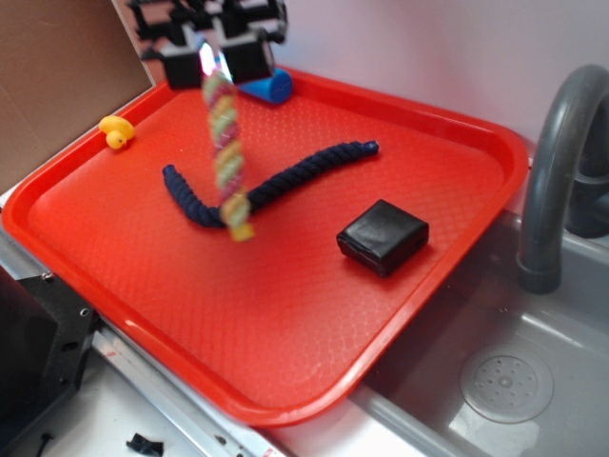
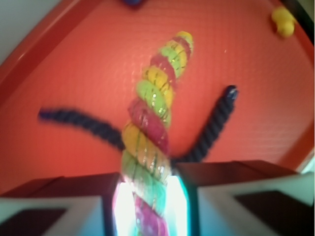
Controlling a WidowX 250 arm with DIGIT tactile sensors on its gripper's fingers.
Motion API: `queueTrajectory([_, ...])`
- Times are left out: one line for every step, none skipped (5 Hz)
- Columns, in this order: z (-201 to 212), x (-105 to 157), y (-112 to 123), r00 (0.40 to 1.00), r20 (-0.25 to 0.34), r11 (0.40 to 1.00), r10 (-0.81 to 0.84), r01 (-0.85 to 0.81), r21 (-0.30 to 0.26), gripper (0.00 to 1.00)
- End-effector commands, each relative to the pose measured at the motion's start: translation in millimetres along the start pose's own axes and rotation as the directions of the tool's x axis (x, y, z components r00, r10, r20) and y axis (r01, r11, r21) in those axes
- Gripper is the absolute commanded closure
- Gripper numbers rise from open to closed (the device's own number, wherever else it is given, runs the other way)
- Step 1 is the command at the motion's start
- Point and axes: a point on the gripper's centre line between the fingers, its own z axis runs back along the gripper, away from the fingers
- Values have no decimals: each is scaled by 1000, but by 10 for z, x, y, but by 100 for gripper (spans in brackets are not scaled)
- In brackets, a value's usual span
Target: Grab the multicolored rope.
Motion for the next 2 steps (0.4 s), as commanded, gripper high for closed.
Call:
queueTrajectory([788, -200, 385, 957, 166, 961, -237, 256, -102, 100])
queueTrajectory([821, -192, 473, 969, 176, 978, -175, 191, -83, 100])
